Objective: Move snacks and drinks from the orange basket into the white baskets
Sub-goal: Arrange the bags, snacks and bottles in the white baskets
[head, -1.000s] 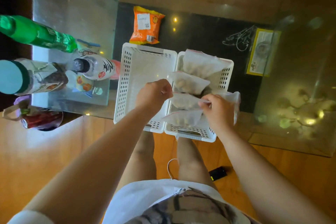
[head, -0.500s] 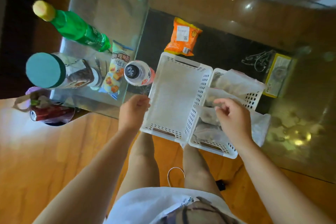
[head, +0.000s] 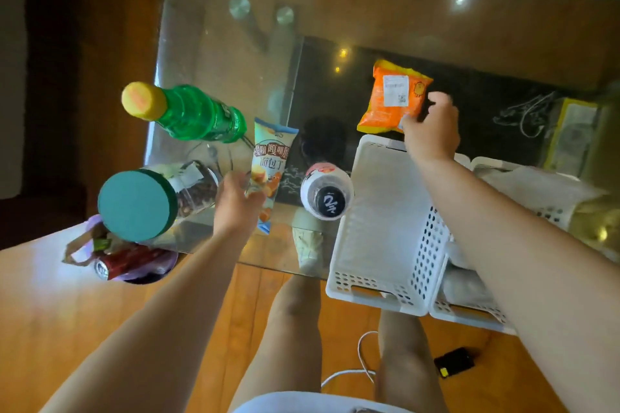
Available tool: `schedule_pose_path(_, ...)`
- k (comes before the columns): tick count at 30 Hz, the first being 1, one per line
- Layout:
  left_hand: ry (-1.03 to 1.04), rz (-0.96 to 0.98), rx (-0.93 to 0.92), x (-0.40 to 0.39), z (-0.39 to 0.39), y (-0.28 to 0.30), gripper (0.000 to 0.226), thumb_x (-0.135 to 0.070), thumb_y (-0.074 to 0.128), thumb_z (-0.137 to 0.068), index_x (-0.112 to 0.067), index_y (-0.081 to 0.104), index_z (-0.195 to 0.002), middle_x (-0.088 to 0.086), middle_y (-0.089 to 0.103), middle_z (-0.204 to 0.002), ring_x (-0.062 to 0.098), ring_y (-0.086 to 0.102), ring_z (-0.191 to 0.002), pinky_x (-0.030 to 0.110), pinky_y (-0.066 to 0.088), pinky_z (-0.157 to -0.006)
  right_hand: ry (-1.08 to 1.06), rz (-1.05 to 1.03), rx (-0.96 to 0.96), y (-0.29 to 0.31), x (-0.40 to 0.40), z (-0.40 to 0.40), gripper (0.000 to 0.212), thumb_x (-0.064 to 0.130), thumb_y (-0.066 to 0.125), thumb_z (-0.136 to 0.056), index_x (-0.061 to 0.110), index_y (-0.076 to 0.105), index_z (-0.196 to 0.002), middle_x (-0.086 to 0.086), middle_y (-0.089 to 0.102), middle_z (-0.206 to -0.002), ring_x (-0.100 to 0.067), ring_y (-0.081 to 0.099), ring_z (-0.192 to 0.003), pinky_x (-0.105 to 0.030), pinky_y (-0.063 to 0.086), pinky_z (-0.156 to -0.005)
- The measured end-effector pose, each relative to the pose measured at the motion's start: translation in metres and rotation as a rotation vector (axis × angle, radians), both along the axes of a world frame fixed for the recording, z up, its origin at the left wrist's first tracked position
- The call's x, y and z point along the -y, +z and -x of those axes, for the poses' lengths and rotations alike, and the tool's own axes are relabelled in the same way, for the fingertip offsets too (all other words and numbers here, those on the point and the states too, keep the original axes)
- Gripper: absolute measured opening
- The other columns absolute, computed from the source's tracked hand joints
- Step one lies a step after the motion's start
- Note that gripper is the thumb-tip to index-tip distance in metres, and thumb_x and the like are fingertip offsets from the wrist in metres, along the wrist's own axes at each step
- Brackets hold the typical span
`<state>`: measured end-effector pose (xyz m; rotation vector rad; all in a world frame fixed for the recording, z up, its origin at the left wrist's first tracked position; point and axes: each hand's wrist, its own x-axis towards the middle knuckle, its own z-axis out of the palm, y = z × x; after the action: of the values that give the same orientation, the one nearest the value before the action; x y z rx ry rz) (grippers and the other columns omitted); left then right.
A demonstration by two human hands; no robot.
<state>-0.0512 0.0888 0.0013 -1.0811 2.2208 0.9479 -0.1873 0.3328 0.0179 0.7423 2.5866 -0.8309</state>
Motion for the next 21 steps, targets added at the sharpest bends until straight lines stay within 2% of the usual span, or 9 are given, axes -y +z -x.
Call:
schedule_pose_path(1, -0.006, -0.014, -0.002, 0.001, 0.004, -0.004, 0.045, -0.021, 0.064, -0.083, -0.011, 0.046, -0.123, 0.008, 0.051, -0.123, 0.015, 0.047, -0.095, 0.022, 0.039, -0.063, -0.023, -0.026, 0.045, -0.006, -0.001, 0.005, 0.049, 0.025, 0.059, -0.088, 0.014, 0.041, -0.132, -0.011, 0.048, -0.134, -0.027, 0.051, -0.12, -0.04, 0.041, -0.098)
schedule_pose_path(2, -0.014, -0.026, 0.0, 0.001, 0.007, -0.007, 0.046, -0.024, 0.066, -0.081, -0.011, 0.047, -0.121, 0.007, 0.051, -0.123, 0.017, 0.05, -0.099, 0.025, 0.045, -0.066, -0.029, -0.049, 0.09, -0.011, -0.002, 0.008, 0.056, 0.028, 0.059, -0.088, 0.013, 0.036, -0.137, -0.011, 0.045, -0.138, -0.029, 0.048, -0.125, -0.044, 0.039, -0.101)
schedule_pose_path(3, -0.022, -0.035, 0.01, 0.002, 0.01, -0.01, 0.048, -0.027, 0.068, -0.079, -0.013, 0.049, -0.12, 0.007, 0.053, -0.123, 0.02, 0.053, -0.104, 0.034, 0.051, -0.075, -0.024, -0.063, 0.131, -0.016, -0.003, 0.009, 0.062, 0.031, 0.059, -0.088, 0.013, 0.031, -0.14, -0.012, 0.043, -0.141, -0.031, 0.044, -0.128, -0.046, 0.037, -0.103)
schedule_pose_path(4, -0.036, -0.038, 0.029, 0.003, 0.012, -0.013, 0.05, -0.03, 0.07, -0.077, -0.014, 0.05, -0.119, 0.006, 0.054, -0.121, 0.023, 0.054, -0.107, 0.042, 0.05, -0.085, -0.015, -0.066, 0.166, -0.02, -0.004, 0.01, 0.067, 0.035, 0.059, -0.088, 0.012, 0.027, -0.142, -0.012, 0.041, -0.143, -0.031, 0.042, -0.13, -0.047, 0.036, -0.104)
schedule_pose_path(6, -0.082, -0.024, 0.058, 0.003, 0.013, -0.017, 0.054, -0.033, 0.072, -0.075, -0.014, 0.05, -0.12, 0.007, 0.053, -0.119, 0.026, 0.053, -0.109, 0.045, 0.046, -0.094, -0.002, -0.063, 0.216, -0.025, -0.004, 0.01, 0.073, 0.039, 0.059, -0.086, 0.013, 0.023, -0.143, -0.012, 0.043, -0.142, -0.033, 0.043, -0.129, -0.05, 0.037, -0.103)
schedule_pose_path(11, -0.18, 0.007, 0.074, 0.003, 0.014, -0.019, 0.052, -0.035, 0.069, -0.077, -0.013, 0.05, -0.12, 0.008, 0.051, -0.115, 0.028, 0.053, -0.104, 0.045, 0.047, -0.091, 0.017, -0.068, 0.228, -0.029, -0.003, 0.012, 0.077, 0.035, 0.068, -0.081, 0.016, 0.025, -0.141, -0.01, 0.049, -0.136, -0.033, 0.048, -0.124, -0.05, 0.042, -0.099)
schedule_pose_path(15, -0.135, -0.095, 0.047, 0.006, 0.015, -0.017, 0.041, -0.026, 0.069, -0.078, -0.009, 0.052, -0.113, 0.011, 0.055, -0.113, 0.032, 0.059, -0.098, 0.05, 0.053, -0.082, -0.022, -0.01, 0.166, -0.028, 0.002, 0.015, 0.081, 0.03, 0.073, -0.076, 0.015, 0.028, -0.141, -0.009, 0.049, -0.137, -0.03, 0.049, -0.125, -0.047, 0.042, -0.1)
schedule_pose_path(21, -0.072, -0.206, -0.091, -0.002, 0.01, 0.005, 0.036, -0.015, 0.066, -0.081, -0.01, 0.049, -0.113, 0.012, 0.057, -0.114, 0.029, 0.06, -0.1, 0.05, 0.054, -0.081, -0.005, 0.036, -0.052, -0.011, 0.009, 0.006, 0.054, 0.025, 0.071, -0.079, 0.013, 0.048, -0.126, -0.007, 0.052, -0.128, -0.021, 0.053, -0.118, -0.031, 0.043, -0.095)
